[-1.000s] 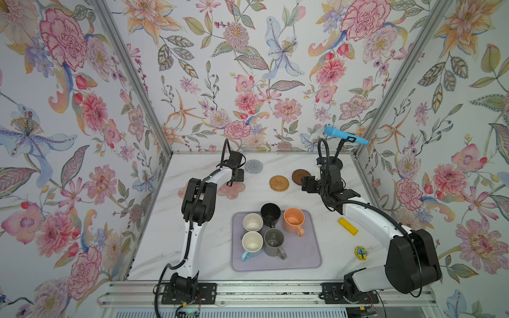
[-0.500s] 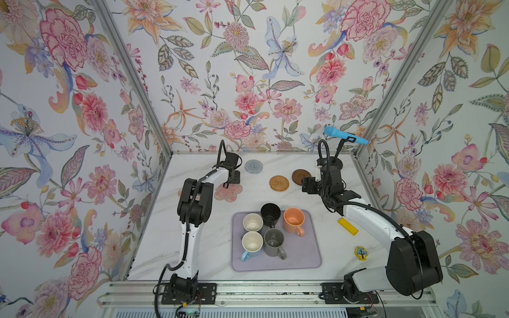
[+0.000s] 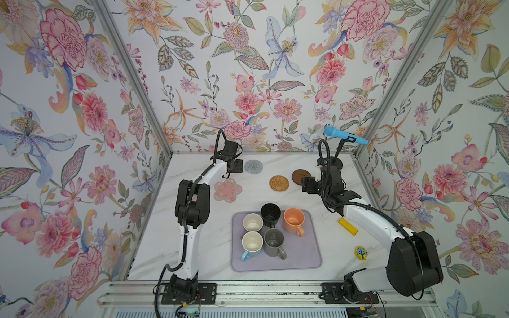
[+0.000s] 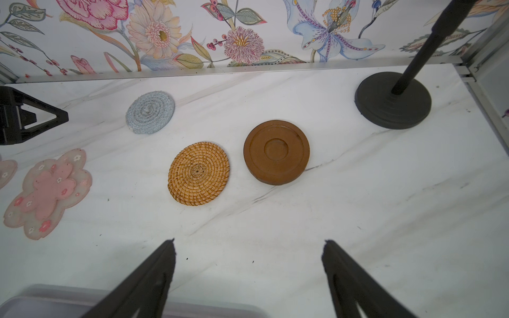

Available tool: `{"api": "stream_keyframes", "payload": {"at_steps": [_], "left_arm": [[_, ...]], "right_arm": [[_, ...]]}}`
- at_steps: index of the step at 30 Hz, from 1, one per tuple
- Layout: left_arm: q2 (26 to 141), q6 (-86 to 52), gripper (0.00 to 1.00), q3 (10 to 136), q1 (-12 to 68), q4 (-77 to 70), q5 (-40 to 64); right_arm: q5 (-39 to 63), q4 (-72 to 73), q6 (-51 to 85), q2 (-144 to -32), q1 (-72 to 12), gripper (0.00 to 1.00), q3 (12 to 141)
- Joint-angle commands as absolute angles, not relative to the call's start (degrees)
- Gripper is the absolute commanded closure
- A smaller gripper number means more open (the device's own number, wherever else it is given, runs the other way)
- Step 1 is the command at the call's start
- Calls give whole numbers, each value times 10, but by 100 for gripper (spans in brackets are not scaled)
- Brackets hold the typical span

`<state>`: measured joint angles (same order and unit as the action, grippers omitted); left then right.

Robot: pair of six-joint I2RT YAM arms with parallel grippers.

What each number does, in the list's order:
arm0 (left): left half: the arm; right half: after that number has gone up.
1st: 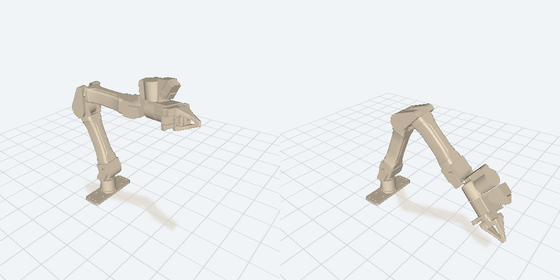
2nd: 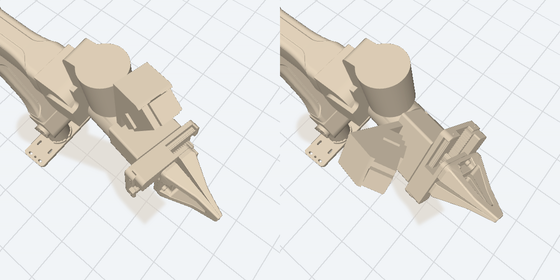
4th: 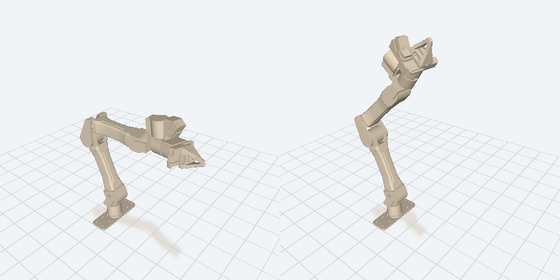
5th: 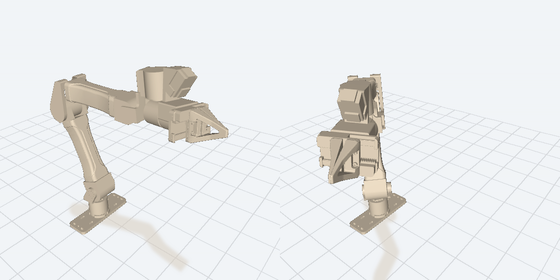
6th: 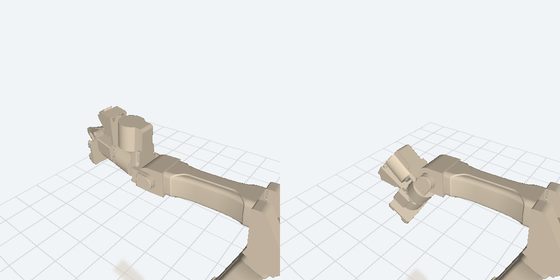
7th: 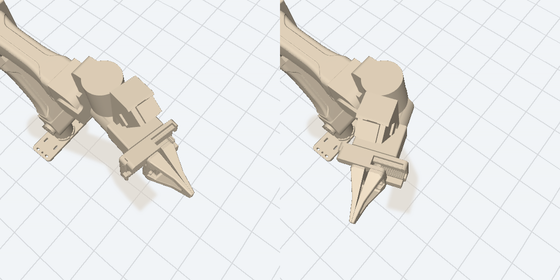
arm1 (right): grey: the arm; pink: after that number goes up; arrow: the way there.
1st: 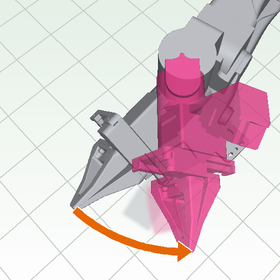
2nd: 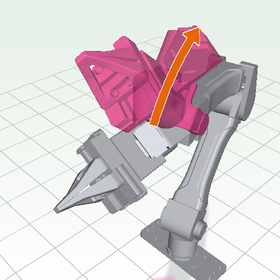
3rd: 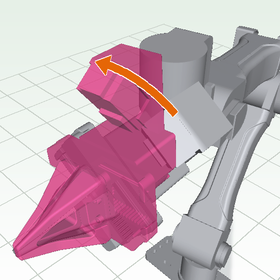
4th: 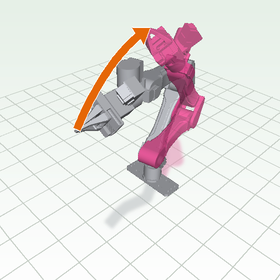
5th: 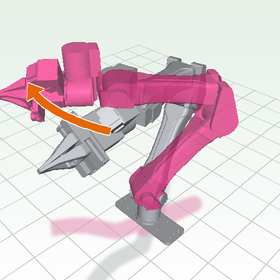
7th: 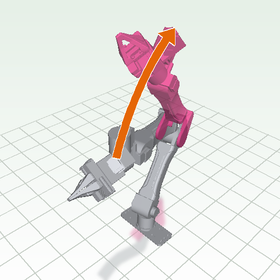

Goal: Place cups on coasters
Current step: Move the coaster to the top-left of the table, then move the coaster to the top-center of the table.

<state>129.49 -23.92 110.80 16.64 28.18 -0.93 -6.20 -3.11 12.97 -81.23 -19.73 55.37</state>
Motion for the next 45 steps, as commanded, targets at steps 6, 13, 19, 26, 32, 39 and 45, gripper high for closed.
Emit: {"api": "stream_keyframes", "payload": {"at_steps": [6,13,19,26,32,39,45], "left_arm": [[1372,-240,37,1226,192,302,24],[1440,-274,47,1322,200,298,46],[1492,-292,48,1387,207,307,66],[1511,-258,50,1387,212,304,86],[1524,-251,51,1387,213,307,80],[1534,-250,51,1387,214,313,83],[1542,-227,52,1384,216,342,80]], "right_arm": [[-55,-21,131,-830,-194,20,564],[-53,-20,125,-853,-185,24,576],[-48,-20,123,-872,-180,24,588],[-48,-19,124,-883,-178,23,591],[-40,-12,132,-891,-178,23,585],[-40,-12,134,-895,-178,21,588],[-42,-12,133,-895,-176,20,583]]}}
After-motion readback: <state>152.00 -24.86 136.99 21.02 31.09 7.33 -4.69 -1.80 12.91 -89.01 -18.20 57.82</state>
